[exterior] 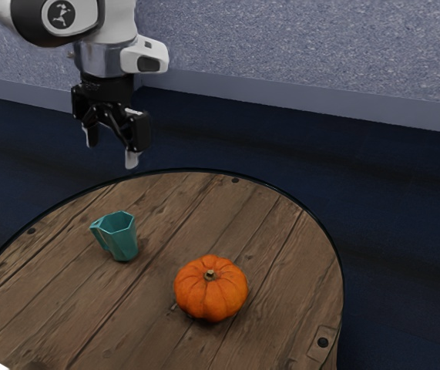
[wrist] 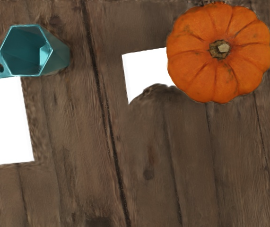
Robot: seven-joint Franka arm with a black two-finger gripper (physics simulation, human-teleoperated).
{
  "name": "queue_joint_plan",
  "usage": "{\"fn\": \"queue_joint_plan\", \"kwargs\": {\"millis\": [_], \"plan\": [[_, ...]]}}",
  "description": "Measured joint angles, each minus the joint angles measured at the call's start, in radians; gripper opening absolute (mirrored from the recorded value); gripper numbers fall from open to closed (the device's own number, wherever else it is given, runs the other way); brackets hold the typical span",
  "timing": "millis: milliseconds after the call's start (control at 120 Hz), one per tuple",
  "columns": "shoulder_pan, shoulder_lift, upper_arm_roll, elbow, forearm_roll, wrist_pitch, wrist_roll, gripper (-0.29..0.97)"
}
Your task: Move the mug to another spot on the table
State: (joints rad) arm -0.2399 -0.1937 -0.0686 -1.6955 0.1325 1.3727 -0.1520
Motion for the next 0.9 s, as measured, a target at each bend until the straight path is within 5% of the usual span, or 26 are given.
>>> {"fn": "queue_joint_plan", "kwargs": {"millis": [183, 317, 450, 633, 775, 900], "plan": [[-0.002, -0.023, 0.127, -0.062, 0.033, 0.061, 0.025, 0.68], [0.002, -0.036, 0.329, -0.274, 0.048, 0.193, 0.173, 0.68], [0.011, 0.142, 0.498, -0.362, 0.046, 0.410, 0.395, 0.68], [0.050, 0.291, 0.537, -0.388, 0.021, 0.692, 0.727, 0.68], [0.064, 0.402, 0.537, -0.378, -0.097, 0.862, 1.000, 0.68], [0.190, 0.489, 0.532, -0.291, -0.260, 0.909, 1.226, 0.68]]}}
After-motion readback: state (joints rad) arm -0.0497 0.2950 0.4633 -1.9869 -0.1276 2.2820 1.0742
